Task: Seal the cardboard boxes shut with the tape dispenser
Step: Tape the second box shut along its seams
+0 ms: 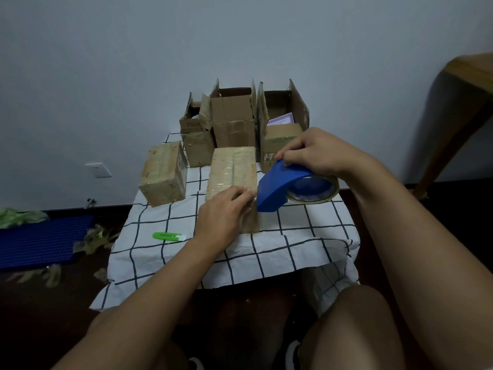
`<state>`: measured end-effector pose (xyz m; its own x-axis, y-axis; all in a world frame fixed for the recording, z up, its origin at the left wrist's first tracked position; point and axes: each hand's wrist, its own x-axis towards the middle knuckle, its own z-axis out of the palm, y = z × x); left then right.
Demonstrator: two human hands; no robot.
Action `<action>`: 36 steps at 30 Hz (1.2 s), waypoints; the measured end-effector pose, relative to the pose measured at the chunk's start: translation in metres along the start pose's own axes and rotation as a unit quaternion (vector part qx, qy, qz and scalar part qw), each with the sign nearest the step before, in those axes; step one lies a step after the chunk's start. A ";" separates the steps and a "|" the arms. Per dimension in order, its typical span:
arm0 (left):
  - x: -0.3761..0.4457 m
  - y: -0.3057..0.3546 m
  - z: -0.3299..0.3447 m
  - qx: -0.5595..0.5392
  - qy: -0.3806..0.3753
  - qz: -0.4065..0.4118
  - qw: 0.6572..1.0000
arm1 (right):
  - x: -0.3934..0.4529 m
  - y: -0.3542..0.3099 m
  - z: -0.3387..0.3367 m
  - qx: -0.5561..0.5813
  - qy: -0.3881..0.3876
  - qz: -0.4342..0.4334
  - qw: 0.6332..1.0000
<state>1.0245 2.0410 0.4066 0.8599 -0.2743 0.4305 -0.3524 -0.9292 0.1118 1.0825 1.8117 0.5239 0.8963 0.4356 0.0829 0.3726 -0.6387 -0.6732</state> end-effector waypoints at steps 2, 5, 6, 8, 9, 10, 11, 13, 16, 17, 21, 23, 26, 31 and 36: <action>0.000 0.001 -0.001 0.002 0.000 0.002 1.000 | 0.000 -0.004 0.001 -0.007 0.004 0.007 1.000; 0.002 0.002 -0.004 0.003 -0.007 0.001 1.000 | -0.002 -0.005 0.002 -0.011 0.006 0.014 1.000; 0.002 0.002 -0.004 0.005 -0.013 0.002 1.000 | -0.003 -0.005 0.003 -0.011 0.006 0.014 1.000; 0.003 0.002 -0.006 0.009 -0.022 0.001 1.000 | -0.006 -0.005 0.004 -0.015 0.010 0.014 1.000; 0.003 0.002 -0.006 0.011 -0.026 0.002 1.000 | -0.008 -0.005 0.005 -0.017 0.014 0.015 1.000; 0.003 0.002 -0.007 0.015 -0.029 0.004 0.999 | -0.009 -0.005 0.005 -0.017 0.019 0.016 1.000; 0.003 0.002 -0.008 0.017 -0.033 0.006 0.999 | -0.011 -0.006 0.006 -0.016 0.024 0.018 0.999; 0.003 0.003 -0.010 0.018 -0.037 0.008 0.999 | -0.014 -0.006 0.007 -0.018 0.031 0.018 0.999; 0.005 0.003 -0.012 0.028 -0.049 0.012 0.998 | -0.018 -0.005 0.009 -0.029 0.039 0.017 0.999; 0.005 0.002 -0.012 0.030 -0.055 0.014 0.998 | -0.020 -0.005 0.009 -0.032 0.041 0.019 0.998; 0.007 0.003 -0.015 0.029 -0.069 0.013 0.997 | -0.020 -0.013 0.012 -0.060 0.067 -0.003 0.996; 0.007 0.003 -0.017 0.029 -0.074 0.012 0.997 | -0.017 -0.013 0.014 -0.111 0.063 -0.001 0.992; 0.005 0.004 -0.020 0.021 -0.073 0.005 0.997 | -0.029 0.011 0.022 -0.298 0.038 0.084 0.950; 0.009 0.012 -0.017 0.004 -0.057 -0.029 0.998 | -0.043 0.038 0.015 -0.153 0.168 0.087 0.970; 0.003 0.007 -0.018 0.001 -0.053 -0.008 0.999 | -0.023 0.041 0.037 -0.024 0.233 0.082 0.969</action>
<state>1.0174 2.0383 0.4251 0.9000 -0.2832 0.3314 -0.3370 -0.9342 0.1168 1.0680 1.7985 0.4671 0.9517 -0.0013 0.3070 0.2158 -0.7085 -0.6719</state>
